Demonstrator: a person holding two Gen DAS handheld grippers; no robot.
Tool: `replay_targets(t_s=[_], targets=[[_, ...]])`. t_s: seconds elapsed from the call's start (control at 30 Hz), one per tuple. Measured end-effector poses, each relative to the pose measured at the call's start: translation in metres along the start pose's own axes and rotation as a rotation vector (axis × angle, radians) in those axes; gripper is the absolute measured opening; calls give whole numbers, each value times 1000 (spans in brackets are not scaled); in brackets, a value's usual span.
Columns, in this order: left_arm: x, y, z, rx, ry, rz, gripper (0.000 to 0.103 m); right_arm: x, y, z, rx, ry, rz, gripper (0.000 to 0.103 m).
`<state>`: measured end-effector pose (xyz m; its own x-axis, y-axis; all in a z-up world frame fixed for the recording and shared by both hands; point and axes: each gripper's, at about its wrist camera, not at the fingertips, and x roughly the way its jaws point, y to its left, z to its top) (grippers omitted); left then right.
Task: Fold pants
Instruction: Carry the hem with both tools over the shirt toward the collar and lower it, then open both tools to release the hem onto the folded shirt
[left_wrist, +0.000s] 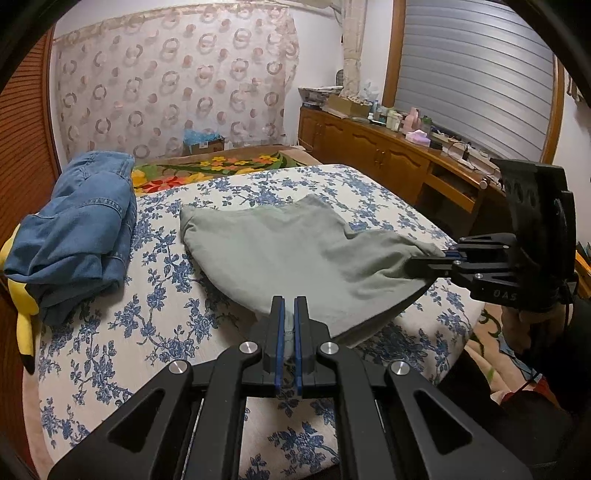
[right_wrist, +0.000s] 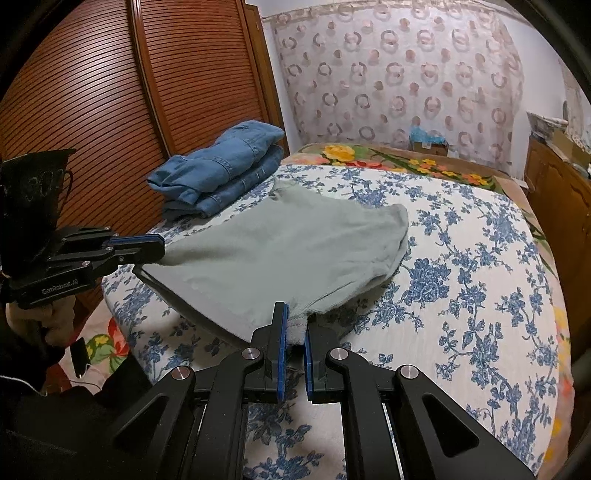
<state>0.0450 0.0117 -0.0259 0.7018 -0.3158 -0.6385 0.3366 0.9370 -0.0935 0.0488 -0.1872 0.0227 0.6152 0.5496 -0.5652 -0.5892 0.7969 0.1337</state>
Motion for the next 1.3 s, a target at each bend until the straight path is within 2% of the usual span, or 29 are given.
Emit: replay_targets(t_s=[0.37, 0.77, 1.1, 1.3], targets=[[-15, -8, 5, 17, -28, -8, 5, -26, 2, -6, 5, -39, 12, 7], [-2, -1, 2, -8, 1, -8, 5, -15, -4, 2, 24, -32, 21, 7], [22, 21, 44, 3, -42, 26, 5, 14, -20, 34, 12, -44, -12, 7], [47, 41, 64, -19, -38, 34, 5, 42, -35, 54, 13, -43, -19, 7]])
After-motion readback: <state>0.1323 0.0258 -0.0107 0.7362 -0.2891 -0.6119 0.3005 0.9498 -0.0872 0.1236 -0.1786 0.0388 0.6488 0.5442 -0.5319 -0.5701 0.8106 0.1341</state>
